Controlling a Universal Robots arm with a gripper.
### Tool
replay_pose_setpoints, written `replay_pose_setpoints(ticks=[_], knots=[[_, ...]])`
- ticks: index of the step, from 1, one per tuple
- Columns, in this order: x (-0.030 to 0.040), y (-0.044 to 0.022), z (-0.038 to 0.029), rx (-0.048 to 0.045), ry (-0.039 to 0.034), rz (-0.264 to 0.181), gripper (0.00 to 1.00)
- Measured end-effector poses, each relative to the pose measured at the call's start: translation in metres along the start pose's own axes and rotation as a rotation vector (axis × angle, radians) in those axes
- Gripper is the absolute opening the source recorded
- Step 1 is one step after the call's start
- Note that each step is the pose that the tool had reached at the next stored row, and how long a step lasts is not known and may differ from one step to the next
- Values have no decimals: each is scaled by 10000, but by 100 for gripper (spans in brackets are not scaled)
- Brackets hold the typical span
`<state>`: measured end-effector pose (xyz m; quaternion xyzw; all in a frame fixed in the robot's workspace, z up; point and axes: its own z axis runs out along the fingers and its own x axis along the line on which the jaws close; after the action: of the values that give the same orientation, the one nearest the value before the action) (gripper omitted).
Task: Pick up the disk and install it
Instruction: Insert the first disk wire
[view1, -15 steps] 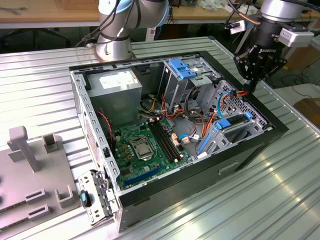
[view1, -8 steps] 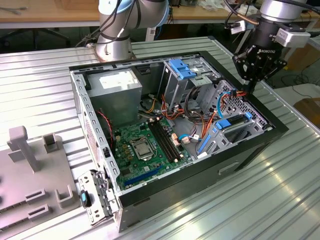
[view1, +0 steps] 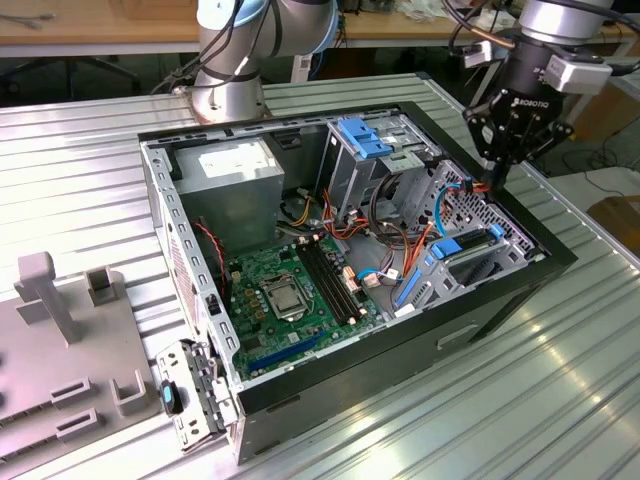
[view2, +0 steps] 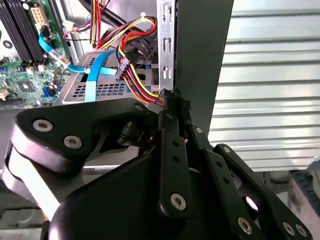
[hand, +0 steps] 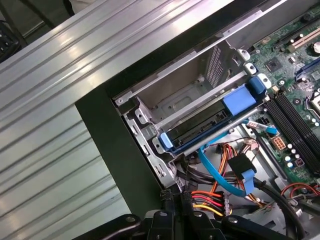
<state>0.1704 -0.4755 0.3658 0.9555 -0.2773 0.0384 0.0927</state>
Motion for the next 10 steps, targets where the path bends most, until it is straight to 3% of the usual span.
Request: replay_pose_setpoints(ticks=[10], knots=[[-14,8,0,-127,-159,998,17]])
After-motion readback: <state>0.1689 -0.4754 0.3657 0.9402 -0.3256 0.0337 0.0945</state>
